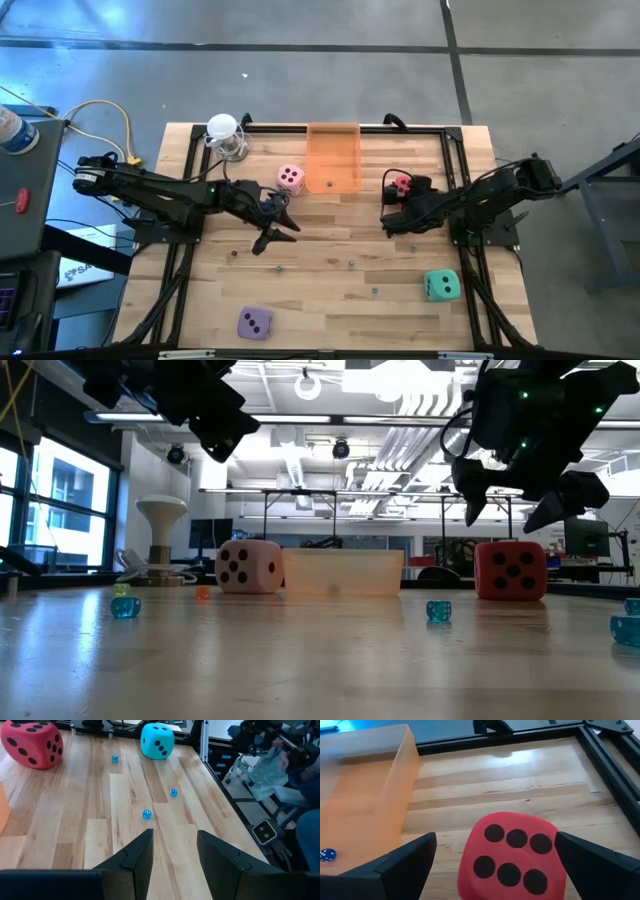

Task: Pick & Place Dice
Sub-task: Put the red die into the orange bin

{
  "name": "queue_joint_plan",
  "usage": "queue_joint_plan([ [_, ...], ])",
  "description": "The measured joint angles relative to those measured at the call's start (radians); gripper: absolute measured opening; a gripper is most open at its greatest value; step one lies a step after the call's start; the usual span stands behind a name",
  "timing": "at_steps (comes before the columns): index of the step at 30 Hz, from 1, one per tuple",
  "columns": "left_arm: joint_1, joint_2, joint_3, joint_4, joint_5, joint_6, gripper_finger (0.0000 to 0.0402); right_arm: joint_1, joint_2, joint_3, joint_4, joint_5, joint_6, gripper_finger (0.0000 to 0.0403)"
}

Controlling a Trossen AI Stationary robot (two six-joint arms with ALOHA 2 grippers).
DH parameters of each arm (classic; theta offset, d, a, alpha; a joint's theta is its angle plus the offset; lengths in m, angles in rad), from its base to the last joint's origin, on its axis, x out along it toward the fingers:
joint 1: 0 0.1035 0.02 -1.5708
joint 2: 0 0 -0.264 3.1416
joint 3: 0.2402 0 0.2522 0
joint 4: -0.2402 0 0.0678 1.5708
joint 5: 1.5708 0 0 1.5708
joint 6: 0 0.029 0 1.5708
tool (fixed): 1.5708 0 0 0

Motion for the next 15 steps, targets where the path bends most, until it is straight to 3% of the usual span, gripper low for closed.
queue_joint_plan([
  [11,0.0,0.0,-0.001,0.009,-0.001,0.0,0.0148,-0.001,0.0,0.0,0.096,-0.027,-0.004,0.04],
  [15,0.0,-0.001,-0.001,0.303,-0.049,0.056,0.0148,-0.001,0.0,0.0,0.096,-0.021,-0.004,0.04],
])
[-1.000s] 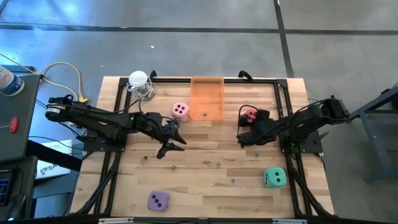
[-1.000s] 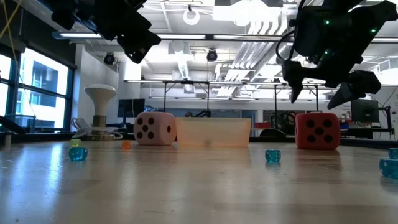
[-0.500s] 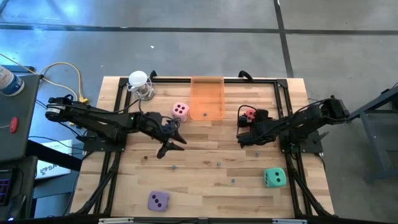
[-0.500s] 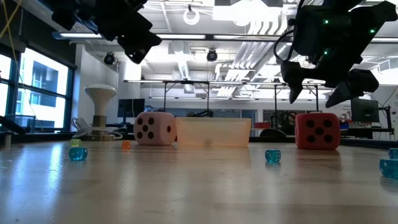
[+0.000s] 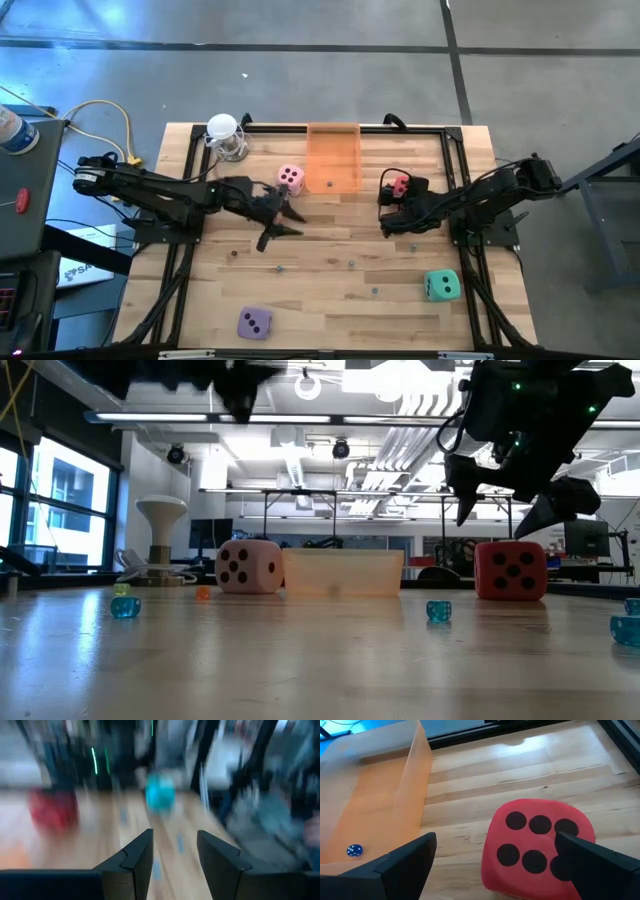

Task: Pick & Place Dice
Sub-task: Put the red die into the orange bin

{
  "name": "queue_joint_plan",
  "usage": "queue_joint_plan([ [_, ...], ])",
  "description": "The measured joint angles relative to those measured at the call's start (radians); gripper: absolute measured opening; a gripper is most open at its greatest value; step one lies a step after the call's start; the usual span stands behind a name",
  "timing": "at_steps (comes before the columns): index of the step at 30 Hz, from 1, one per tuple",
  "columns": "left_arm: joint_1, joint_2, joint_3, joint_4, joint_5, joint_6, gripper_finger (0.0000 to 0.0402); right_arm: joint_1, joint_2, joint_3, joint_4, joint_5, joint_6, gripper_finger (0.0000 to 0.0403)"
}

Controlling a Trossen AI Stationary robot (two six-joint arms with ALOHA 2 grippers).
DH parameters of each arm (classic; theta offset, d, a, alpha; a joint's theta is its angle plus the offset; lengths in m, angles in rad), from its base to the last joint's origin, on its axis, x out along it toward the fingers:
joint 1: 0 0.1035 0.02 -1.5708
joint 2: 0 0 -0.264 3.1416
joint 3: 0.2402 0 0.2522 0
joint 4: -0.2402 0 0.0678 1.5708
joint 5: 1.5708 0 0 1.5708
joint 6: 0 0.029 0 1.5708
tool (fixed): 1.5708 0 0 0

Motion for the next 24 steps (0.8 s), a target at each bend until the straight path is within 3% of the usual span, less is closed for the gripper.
queue_joint_plan([
  [5,0.0,0.001,0.0,0.341,-0.018,-0.022,0.0148,0.0,0.0,0.0,0.014,-0.001,0.0,0.04],
  [10,0.0,0.001,-0.001,0.562,-0.017,-0.03,0.0148,0.0,0.0,0.0,0.047,-0.001,0.0,0.04],
  [24,0.0,0.001,-0.001,0.647,-0.016,-0.03,0.0148,0.0,0.0,0.0,0.081,0.003,0.0,0.04],
])
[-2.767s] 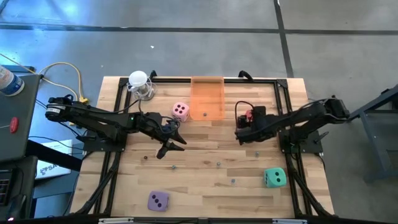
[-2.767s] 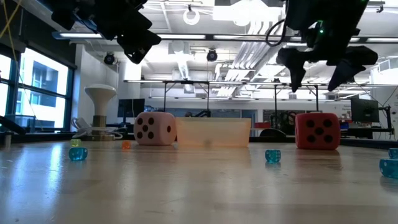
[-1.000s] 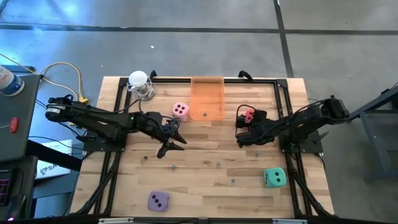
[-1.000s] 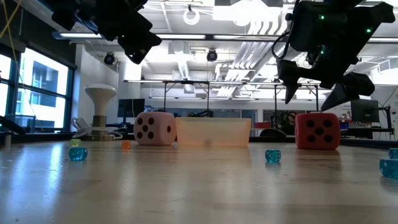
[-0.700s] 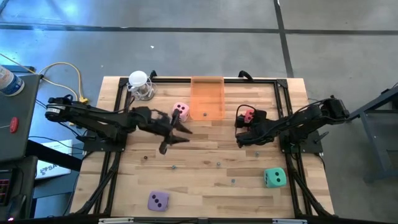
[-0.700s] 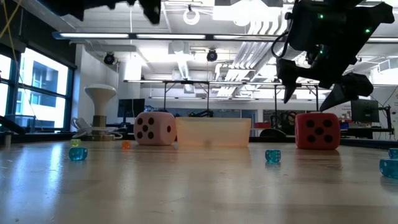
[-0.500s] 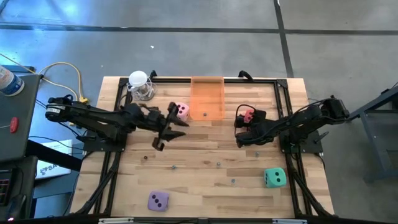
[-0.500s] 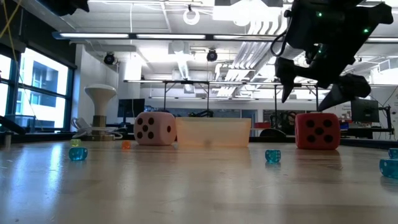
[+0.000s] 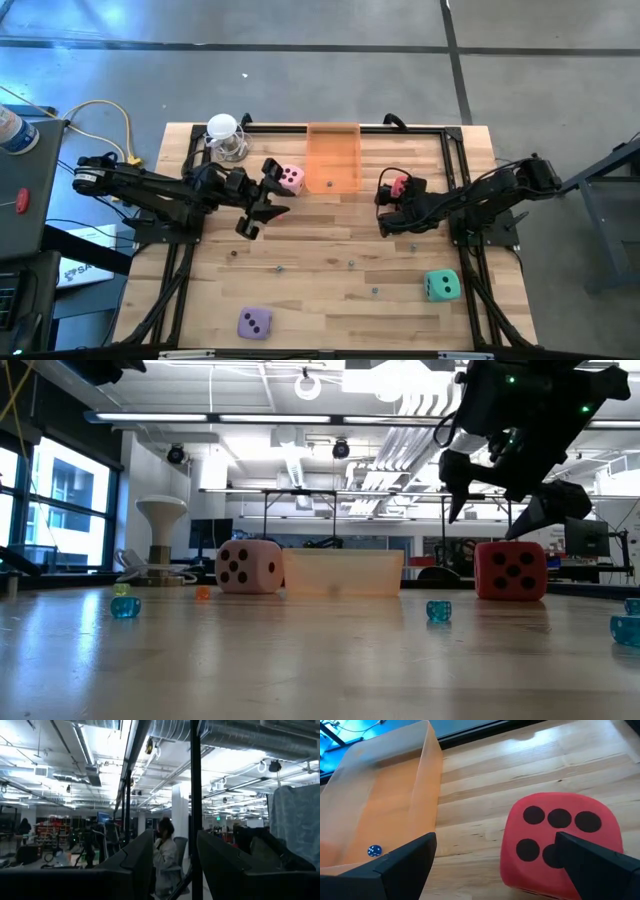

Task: Pick & Place Dice
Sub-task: Put the red die into the orange bin

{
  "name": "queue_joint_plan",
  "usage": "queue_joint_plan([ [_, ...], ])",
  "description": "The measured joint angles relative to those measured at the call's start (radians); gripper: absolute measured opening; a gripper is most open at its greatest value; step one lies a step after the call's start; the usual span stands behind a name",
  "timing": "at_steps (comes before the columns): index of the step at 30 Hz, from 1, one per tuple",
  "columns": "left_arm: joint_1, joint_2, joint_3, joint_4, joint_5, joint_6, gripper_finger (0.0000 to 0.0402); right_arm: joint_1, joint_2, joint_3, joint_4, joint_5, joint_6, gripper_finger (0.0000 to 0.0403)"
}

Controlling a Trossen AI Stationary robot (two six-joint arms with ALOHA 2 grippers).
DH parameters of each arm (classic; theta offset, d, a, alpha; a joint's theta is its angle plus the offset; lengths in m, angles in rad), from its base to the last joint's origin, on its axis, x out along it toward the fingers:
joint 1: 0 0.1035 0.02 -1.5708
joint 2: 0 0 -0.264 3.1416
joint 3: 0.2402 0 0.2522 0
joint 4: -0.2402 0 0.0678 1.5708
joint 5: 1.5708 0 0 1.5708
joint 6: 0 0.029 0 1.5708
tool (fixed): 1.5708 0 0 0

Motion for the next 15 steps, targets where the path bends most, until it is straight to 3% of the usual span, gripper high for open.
queue_joint_plan([
  [12,0.0,0.0,0.0,0.0,0.001,0.0,0.0148,-0.008,-0.001,0.0,0.017,-0.033,-0.003,0.04],
  [15,0.0,0.0,0.0,0.0,0.002,0.0,0.0148,-0.01,0.0,0.0,0.016,0.012,-0.081,0.04],
])
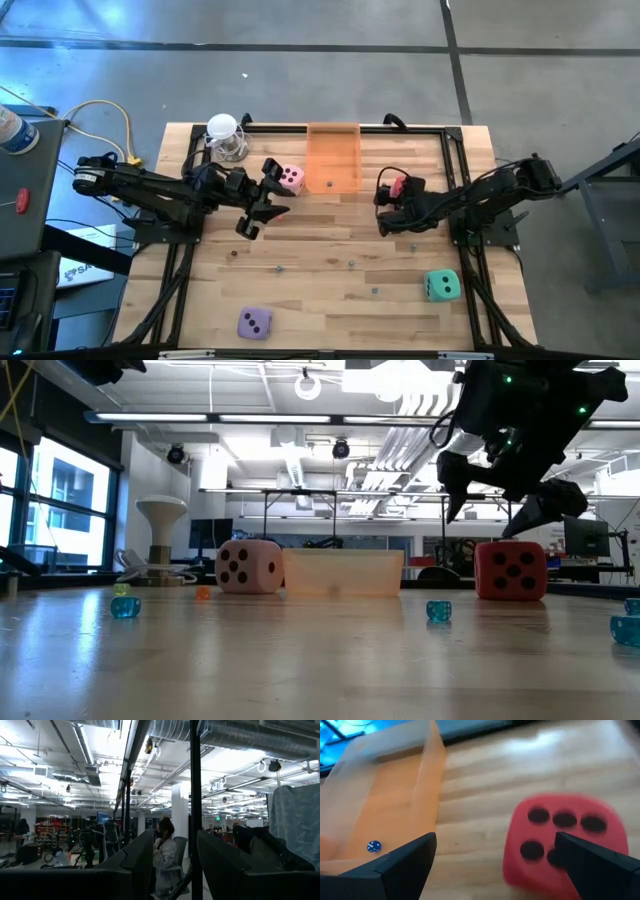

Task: Pick & Place Dice
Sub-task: Put the red die into the orange bin

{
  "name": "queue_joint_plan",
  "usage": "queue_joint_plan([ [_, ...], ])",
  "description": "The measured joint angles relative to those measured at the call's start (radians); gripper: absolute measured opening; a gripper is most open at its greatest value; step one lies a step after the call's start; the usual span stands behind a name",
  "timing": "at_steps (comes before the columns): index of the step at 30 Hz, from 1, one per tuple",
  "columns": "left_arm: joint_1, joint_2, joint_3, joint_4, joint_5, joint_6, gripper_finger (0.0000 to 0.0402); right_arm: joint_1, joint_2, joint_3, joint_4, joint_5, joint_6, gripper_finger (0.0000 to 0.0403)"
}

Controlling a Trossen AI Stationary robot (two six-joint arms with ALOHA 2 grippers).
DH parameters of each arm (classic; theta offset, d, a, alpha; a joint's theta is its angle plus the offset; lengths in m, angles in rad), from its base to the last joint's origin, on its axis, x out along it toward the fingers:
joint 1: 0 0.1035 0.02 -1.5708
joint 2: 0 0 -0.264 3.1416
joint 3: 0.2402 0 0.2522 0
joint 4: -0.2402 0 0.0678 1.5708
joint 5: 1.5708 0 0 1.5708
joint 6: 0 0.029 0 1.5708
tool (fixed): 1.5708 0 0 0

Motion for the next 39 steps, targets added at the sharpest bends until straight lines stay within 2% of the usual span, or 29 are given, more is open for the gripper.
queue_joint_plan([
  [11,0.0,0.0,0.0,0.0,0.001,0.0,0.0148,-0.003,0.0,0.0,-0.005,-0.03,-0.05,0.04],
  [19,0.0,0.0,0.0,0.0,0.0,0.0,0.0148,-0.003,0.0,0.0,-0.003,0.041,-0.063,0.04],
  [24,0.0,0.0,0.0,0.0,0.0,0.0,0.0148,-0.003,-0.004,0.0,0.021,-0.003,0.135,0.04],
  [28,0.0,0.0,0.0,0.0,0.0,0.0,0.0148,-0.008,-0.004,0.0,0.023,-0.01,0.198,0.04],
  [30,0.0,0.0,0.0,0.0,-0.001,0.0,0.0148,-0.004,-0.004,0.0,0.017,0.022,0.235,0.04],
  [34,0.0,0.0,0.0,0.0,-0.001,0.0,0.0148,0.048,-0.033,0.0,-0.027,0.211,0.249,0.04],
  [39,0.0,0.0,0.0,0.0,-0.001,0.0,0.0148,0.14,-0.112,0.009,-0.144,0.325,0.217,0.04],
])
